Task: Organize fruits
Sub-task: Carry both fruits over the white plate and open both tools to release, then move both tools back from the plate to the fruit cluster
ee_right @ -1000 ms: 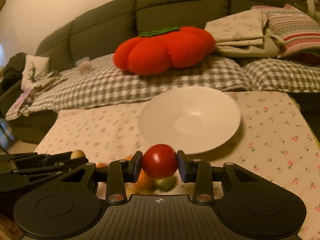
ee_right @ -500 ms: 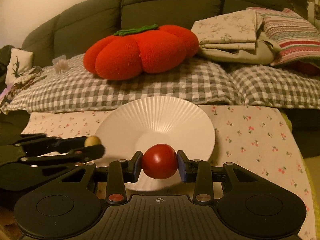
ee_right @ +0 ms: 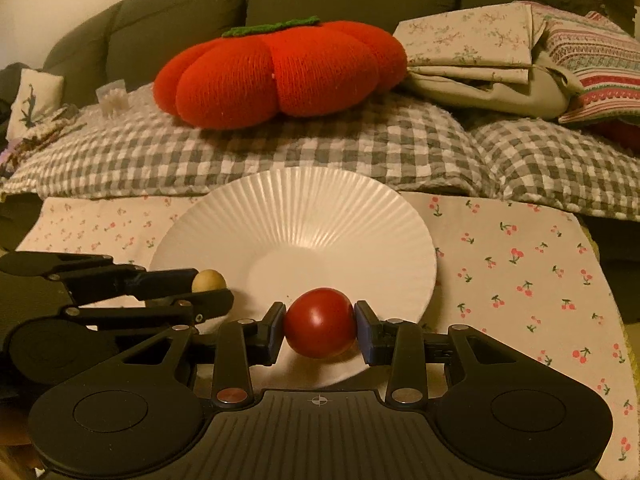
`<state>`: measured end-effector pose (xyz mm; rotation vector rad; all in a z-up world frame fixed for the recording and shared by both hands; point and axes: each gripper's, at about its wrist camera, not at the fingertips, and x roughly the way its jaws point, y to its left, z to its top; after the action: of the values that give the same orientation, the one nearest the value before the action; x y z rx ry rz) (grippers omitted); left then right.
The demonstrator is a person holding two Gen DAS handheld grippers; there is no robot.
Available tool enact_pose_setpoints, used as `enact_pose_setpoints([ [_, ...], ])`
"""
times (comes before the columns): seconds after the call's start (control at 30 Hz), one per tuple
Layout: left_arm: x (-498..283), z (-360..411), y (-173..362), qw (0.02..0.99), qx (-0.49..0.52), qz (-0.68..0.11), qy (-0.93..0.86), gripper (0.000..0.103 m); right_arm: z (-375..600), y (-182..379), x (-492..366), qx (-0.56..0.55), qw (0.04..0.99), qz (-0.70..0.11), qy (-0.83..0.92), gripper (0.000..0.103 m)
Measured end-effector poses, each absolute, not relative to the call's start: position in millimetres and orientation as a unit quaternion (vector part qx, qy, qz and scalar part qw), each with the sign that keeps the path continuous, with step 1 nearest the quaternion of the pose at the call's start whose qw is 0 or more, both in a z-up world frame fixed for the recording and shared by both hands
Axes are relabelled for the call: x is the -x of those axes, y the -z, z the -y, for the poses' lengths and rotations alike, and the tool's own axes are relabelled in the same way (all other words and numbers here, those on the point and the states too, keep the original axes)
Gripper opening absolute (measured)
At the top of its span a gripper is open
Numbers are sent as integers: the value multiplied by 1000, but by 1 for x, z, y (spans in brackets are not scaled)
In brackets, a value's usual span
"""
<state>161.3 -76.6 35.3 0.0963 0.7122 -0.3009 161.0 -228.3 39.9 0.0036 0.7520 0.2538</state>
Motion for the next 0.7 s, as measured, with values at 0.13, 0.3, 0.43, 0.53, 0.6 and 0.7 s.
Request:
enact_pose_setpoints([
  [0.13, -156, 73, -40, 929, -44, -343, 134, 48, 234, -43, -161, -11, 923, -369, -109, 47],
  [0.3, -147, 66, -50, 932, -32, -338, 125, 63, 241, -53, -157, -27, 927, -359, -103, 53],
  [0.43, -133, 67, -60, 935, -44, -331, 119, 65, 242, -64, -151, -45, 926, -362, -99, 53],
  [0.53, -120, 65, -67, 937, -48, -329, 110, 67, 238, -73, -141, -47, 928, -356, -101, 53],
  [0.6, -111, 61, -71, 937, -48, -331, 102, 67, 237, -79, -133, -54, 928, -354, -102, 53],
  [0.7, -100, 55, -75, 935, -47, -341, 86, 68, 236, -87, -120, -73, 926, -354, -109, 53],
])
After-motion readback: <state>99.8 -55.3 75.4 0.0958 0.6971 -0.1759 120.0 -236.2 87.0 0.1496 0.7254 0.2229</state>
